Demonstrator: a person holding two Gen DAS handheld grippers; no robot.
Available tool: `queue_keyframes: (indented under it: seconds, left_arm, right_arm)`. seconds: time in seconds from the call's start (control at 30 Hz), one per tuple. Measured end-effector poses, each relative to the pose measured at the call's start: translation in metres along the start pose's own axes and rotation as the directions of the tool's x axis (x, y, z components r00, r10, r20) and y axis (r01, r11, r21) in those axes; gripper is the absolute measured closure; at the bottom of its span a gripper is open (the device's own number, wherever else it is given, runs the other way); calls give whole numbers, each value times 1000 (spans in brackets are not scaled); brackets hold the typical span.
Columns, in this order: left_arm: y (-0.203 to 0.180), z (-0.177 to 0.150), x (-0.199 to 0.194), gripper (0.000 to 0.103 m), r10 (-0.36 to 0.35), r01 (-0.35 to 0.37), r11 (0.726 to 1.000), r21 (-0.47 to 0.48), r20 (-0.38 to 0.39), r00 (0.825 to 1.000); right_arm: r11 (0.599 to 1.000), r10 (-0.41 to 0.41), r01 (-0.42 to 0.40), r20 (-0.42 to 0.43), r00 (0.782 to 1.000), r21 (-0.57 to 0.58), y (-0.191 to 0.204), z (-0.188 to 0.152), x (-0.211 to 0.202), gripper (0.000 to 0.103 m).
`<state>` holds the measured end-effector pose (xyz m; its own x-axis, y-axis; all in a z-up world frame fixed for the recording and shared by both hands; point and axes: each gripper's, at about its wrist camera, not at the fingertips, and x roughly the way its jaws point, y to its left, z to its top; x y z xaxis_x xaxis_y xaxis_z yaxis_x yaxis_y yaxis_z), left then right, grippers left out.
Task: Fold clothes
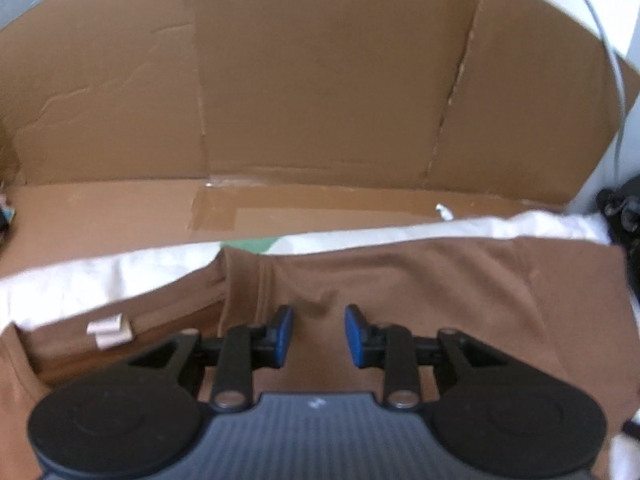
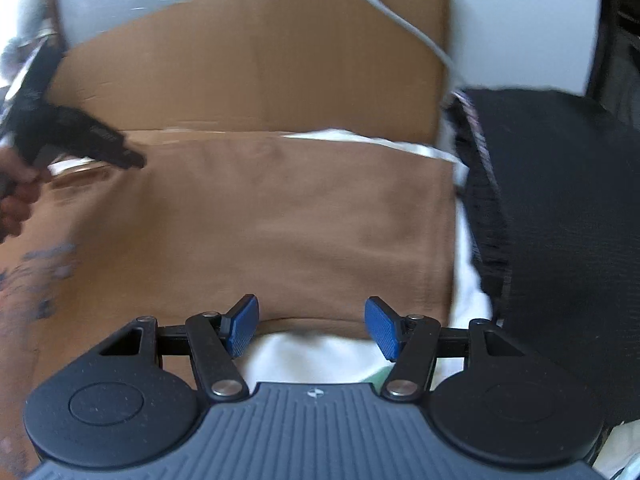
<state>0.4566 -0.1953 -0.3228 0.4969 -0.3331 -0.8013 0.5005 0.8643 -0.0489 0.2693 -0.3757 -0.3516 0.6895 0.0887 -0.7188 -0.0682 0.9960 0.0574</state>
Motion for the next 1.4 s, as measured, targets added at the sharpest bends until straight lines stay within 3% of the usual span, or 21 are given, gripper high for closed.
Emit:
queue_keyframes:
  seconds: [0.07, 0.13, 0.27, 0.3, 0.37, 0.43, 0.53, 0.67, 0.77, 0.87, 0.97, 1.03, 1.1, 1.13, 1.4]
  left_arm:
    - [6, 3, 8, 75, 40, -40, 998, -58, -6, 999]
    - [13, 6, 11, 76, 36, -35, 992, -125, 0, 999]
    - [12, 17, 15, 94, 125, -124, 990, -66, 12, 992]
    - [13, 20, 12, 89, 161, -159, 985, -62, 24, 987]
    - [16, 24, 1, 88, 215, -211, 975, -64, 58, 975]
    - [22, 29, -10, 88, 178, -173, 981, -81, 59, 982]
    - [15, 34, -22, 87, 114, -112, 993, -27, 70, 991]
    - [1, 26, -22, 87, 33, -34, 999, 23, 41, 999]
    - [-6, 15, -9, 86, -27, 27, 1000, 11, -13, 1000]
    - [-17, -2, 4, 85, -6, 9, 999, 47, -57, 998]
    - [-18, -11, 6, 82, 9, -8, 999, 50, -20, 1000]
    - [-16, -9, -3, 73, 9, -8, 999, 38, -17, 1000]
    - [-17, -11, -17, 43, -24, 24, 998, 59, -2, 1000]
    - [-18, -13, -24, 38, -32, 32, 997, 71, -3, 999]
    - [14, -52, -106, 32, -78, 78, 993, 88, -3, 997]
  right_arm:
    - [999, -18, 19, -27, 999, 27, -8, 1, 8, 38]
    - [999, -27, 28, -53, 998, 27, -12, 1, 15, 38]
    - [999, -53, 54, -74, 996, 5, -10, 0, 16, 38]
    - [998, -61, 61, -79, 995, 4, -9, 0, 15, 37]
    - [997, -71, 72, -83, 994, 7, -6, -1, 15, 37]
    - [996, -78, 80, -77, 994, 25, -6, -1, 14, 37]
    - [994, -88, 91, -61, 994, 57, -4, 0, 9, 38]
    - [996, -69, 68, 28, 997, 50, 2, 4, -6, 38]
    - [998, -38, 36, 41, 998, 42, 5, 10, -5, 38]
    - [999, -34, 33, 32, 999, 38, 8, 13, 3, 38]
    - [996, -77, 78, -27, 997, 35, 1, 5, 13, 38]
    - [994, -84, 87, -47, 995, 68, -11, -1, 19, 38]
    - [996, -70, 72, -36, 997, 55, -15, -5, 17, 38]
    - [996, -77, 78, -42, 996, 42, -13, -7, 15, 38]
    - [993, -116, 118, -60, 991, 26, -6, -16, 5, 37]
